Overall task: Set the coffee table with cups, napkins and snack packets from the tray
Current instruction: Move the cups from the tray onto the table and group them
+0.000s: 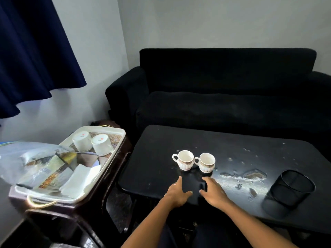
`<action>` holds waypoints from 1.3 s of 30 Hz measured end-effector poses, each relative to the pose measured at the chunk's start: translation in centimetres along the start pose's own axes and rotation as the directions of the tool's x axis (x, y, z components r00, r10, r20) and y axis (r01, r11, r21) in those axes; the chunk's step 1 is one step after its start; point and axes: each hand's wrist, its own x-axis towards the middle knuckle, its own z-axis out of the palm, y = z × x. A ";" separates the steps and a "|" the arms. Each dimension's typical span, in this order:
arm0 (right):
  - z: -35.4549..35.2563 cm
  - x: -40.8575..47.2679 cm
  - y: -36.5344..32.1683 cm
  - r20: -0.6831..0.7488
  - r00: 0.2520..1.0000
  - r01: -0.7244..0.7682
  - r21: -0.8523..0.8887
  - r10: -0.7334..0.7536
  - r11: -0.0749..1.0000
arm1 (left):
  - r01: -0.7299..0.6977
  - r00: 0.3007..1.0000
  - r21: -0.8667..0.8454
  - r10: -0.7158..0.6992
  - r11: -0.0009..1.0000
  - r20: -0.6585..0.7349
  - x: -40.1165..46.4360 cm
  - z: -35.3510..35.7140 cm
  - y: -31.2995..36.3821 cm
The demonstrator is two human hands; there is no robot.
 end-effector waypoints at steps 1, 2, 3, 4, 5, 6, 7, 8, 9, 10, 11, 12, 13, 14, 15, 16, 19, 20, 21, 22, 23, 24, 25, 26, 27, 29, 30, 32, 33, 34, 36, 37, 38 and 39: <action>0.1 -0.2 -0.7 0.010 1.000 0.029 -0.026 -0.028 0.999 | -0.005 1.000 -0.010 0.006 1.000 0.006 -0.3 -0.7 -0.1; 0.1 -0.4 -1.6 0.011 0.998 0.056 -0.050 -0.056 0.997 | -0.014 1.000 -0.019 0.014 1.000 -0.001 -0.6 -1.4 -0.2; 0.1 -0.4 -2.5 0.011 0.996 0.089 -0.074 -0.088 0.993 | -0.026 0.999 -0.028 0.025 0.999 -0.021 -0.9 -2.3 -0.3; 0.1 -0.4 -3.6 0.014 0.992 0.126 -0.091 -0.125 0.988 | -0.045 0.998 -0.037 0.043 0.998 -0.053 -1.3 -3.3 -0.5; 0.0 -0.4 -4.6 0.019 0.987 0.162 -0.101 -0.161 0.982 | -0.073 0.993 -0.044 0.068 0.996 -0.097 -1.7 -4.3 -0.5; -0.1 -0.3 -5.8 0.025 0.980 0.199 -0.103 -0.198 0.974 | -0.107 0.982 -0.053 0.097 0.993 -0.163 -2.1 -5.5 -0.7; -0.2 -0.3 -7.0 0.028 0.972 0.237 -0.101 -0.235 0.966 | -0.143 0.962 -0.062 0.124 0.988 -0.242 -2.6 -6.7 -1.0; -0.2 -0.2 -8.3 0.028 0.962 0.272 -0.098 -0.271 0.957 | -0.174 0.935 -0.070 0.143 0.982 -0.326 -3.2 -7.9 -1.4; -0.2 0.0 -9.5 0.028 0.952 0.306 -0.094 -0.305 0.947 | -0.198 0.903 -0.077 0.151 0.977 -0.402 -3.8 -9.1 -1.9; -0.3 0.1 -10.7 0.025 0.942 0.337 -0.091 -0.336 0.937 | -0.214 0.869 -0.078 0.153 0.974 -0.470 -4.3 -10.1 -2.3; -0.3 0.2 -11.9 0.021 0.930 0.367 -0.090 -0.367 0.926 | -0.223 0.832 -0.071 0.152 0.972 -0.534 -4.8 -11.2 -2.9; -0.2 0.3 -13.2 0.018 0.920 0.391 -0.088 -0.391 0.916 | -0.221 0.793 -0.056 0.146 0.974 -0.592 -5.3 -12.2 -3.6; -0.1 0.4 -14.3 0.018 0.913 0.408 -0.084 -0.408 0.909 | -0.210 0.753 -0.041 0.134 0.977 -0.645 -5.8 -13.0 -4.3; 0.1 0.6 -15.5 0.019 0.907 0.422 -0.079 -0.422 0.903 | -0.191 0.713 -0.031 0.117 0.981 -0.691 -6.2 -13.6 -5.0; 0.2 0.8 -16.6 0.019 0.901 0.433 -0.072 -0.433 0.898 | -0.170 0.675 -0.025 0.098 0.985 -0.731 -6.5 -14.0 -5.6; 0.3 1.1 -17.7 0.019 0.895 0.446 -0.064 -0.445 0.893 | -0.147 0.636 -0.024 0.076 0.989 -0.768 -6.8 -14.4 -6.2; 1.1 1.9 -21.1 0.024 0.878 0.479 -0.036 -0.479 0.877 | -0.063 0.555 -0.021 0.017 0.998 -0.831 -7.3 -15.2 -7.8; 1.3 2.1 -22.0 0.028 0.874 0.486 -0.026 -0.486 0.873 | -0.039 0.546 -0.017 0.007 0.999 -0.838 -7.4 -15.4 -8.1; 1.7 2.3 -23.1 0.036 0.870 0.493 -0.016 -0.492 0.870 | -0.021 0.536 -0.009 0.004 1.000 -0.844 -7.3 -15.7 -8.4; 2.1 2.6 -24.1 0.044 0.867 0.497 -0.007 -0.496 0.868 | -0.002 0.527 0.006 0.006 1.000 -0.850 -7.2 -15.8 -8.8; 2.5 2.8 -25.2 0.053 0.866 0.498 -0.002 -0.497 0.867 | 0.024 0.522 0.026 0.010 0.999 -0.853 -7.0 -15.9 -9.1; 2.9 3.1 -26.1 0.061 0.866 0.498 -0.001 -0.497 0.867 | 0.060 0.526 0.048 0.009 0.997 -0.850 -6.8 -15.9 -9.5; 3.1 3.4 -27.0 0.068 0.864 0.500 -0.006 -0.498 0.866 | 0.101 0.540 0.069 0.004 0.992 -0.841 -6.7 -15.8 -9.8; 3.5 3.7 -27.8 0.082 0.863 0.501 -0.017 -0.498 0.865 | 0.144 0.560 0.084 -0.012 0.986 -0.829 -6.5 -15.6 -10.3; 3.7 4.1 -28.7 0.096 0.864 0.498 -0.027 -0.494 0.867 | 0.185 0.580 0.094 -0.032 0.978 -0.814 -6.2 -15.4 -10.8; 4.3 5.0 -30.2 0.112 0.876 0.474 -0.034 -0.468 0.880 | 0.250 0.614 0.101 -0.077 0.963 -0.786 -6.1 -15.1 -11.6; 4.5 5.5 -30.8 0.107 0.885 0.459 -0.031 -0.454 0.888 | 0.270 0.623 0.102 -0.093 0.957 -0.776 -6.0 -15.0 -11.9; 5.2 6.4 -31.9 0.089 0.899 0.431 -0.024 -0.428 0.902 | 0.302 0.629 0.102 -0.118 0.948 -0.768 -5.9 -14.9 -12.3; 5.6 6.7 -32.4 0.075 0.908 0.416 -0.021 -0.413 0.909 | 0.312 0.633 0.102 -0.127 0.945 -0.764 -5.9 -14.8 -12.3; 6.0 7.1 -32.8 0.057 0.917 0.397 -0.023 -0.396 0.917 | 0.319 0.640 0.103 -0.134 0.942 -0.757 -5.9 -14.8 -12.4; 6.8 7.7 -33.6 0.029 0.935 0.354 -0.034 -0.353 0.935 | 0.331 0.655 0.105 -0.149 0.938 -0.741 -5.9 -14.7 -12.6; 7.2 8.1 -34.0 0.032 0.945 0.328 -0.041 -0.326 0.944 | 0.340 0.662 0.108 -0.156 0.934 -0.733 -5.8 -14.7 -12.7; 7.6 8.4 -34.2 0.047 0.954 0.300 -0.051 -0.298 0.953 | 0.349 0.669 0.115 -0.161 0.930 -0.725 -5.8 -14.6 -12.7; 8.1 8.6 -34.4 0.061 0.961 0.274 -0.063 -0.270 0.960 | 0.355 0.675 0.120 -0.165 0.927 -0.719 -5.8 -14.6 -12.7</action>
